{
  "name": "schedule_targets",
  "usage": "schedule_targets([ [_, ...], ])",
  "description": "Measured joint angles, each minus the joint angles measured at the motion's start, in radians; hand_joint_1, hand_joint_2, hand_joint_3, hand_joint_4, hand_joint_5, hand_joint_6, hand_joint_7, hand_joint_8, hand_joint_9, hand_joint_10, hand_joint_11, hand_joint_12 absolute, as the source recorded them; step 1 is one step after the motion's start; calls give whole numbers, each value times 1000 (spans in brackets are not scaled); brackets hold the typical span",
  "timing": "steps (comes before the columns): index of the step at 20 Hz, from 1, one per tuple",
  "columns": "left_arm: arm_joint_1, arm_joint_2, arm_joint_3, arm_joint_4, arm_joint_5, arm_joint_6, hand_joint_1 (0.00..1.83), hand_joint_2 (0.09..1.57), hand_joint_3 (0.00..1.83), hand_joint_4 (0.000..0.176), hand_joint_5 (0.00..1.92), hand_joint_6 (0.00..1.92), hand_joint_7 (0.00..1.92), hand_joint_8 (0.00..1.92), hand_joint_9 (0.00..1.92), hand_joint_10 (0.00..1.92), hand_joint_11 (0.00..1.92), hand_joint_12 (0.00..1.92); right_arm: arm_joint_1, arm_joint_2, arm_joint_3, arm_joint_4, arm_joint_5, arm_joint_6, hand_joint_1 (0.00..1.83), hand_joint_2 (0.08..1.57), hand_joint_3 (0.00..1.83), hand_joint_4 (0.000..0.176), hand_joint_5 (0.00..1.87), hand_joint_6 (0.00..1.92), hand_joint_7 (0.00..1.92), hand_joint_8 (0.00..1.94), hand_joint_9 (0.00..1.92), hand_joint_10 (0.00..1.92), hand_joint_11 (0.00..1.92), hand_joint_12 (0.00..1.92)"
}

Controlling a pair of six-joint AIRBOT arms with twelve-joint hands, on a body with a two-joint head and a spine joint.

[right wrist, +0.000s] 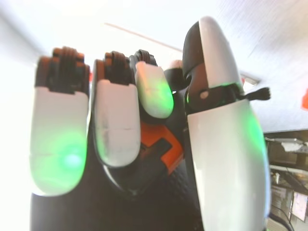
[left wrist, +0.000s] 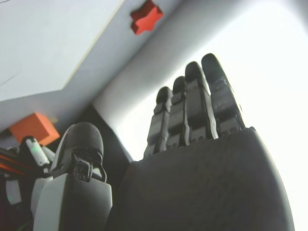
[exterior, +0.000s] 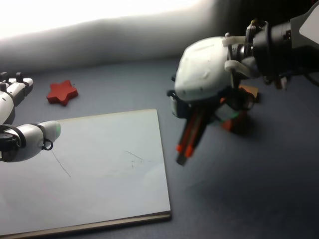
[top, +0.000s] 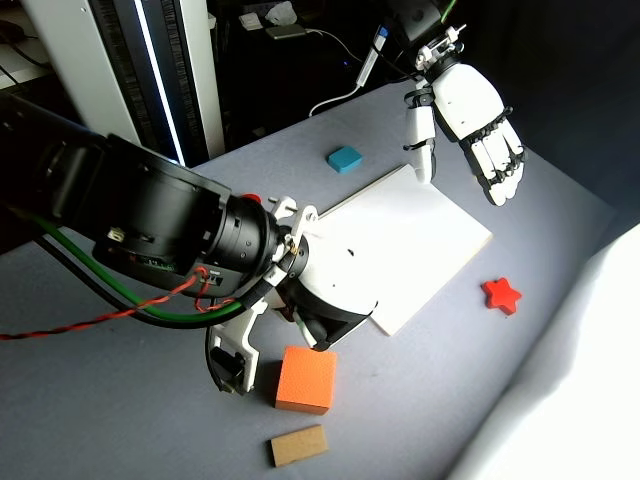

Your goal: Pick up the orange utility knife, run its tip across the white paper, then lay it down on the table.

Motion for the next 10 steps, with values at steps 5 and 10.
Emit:
schedule_targets([
  [5, 0, 0, 1, 3, 1, 0, 59, 1332, 0, 0, 91, 3, 123, 2, 189, 11, 0, 571, 3, 3, -54, 714, -171, -718, 1574, 1353, 0, 176, 1502, 1921, 1706, 1941, 1776, 1921, 1820, 1921],
  [10, 0, 0, 1, 4, 2, 0, 54, 1332, 0, 0, 75, 1, 103, 0, 172, 0, 0, 550, -63, 20, -57, 1101, -24, -1281, 1565, 1353, 0, 176, 1498, 1921, 1695, 1941, 1766, 1921, 1808, 1921],
])
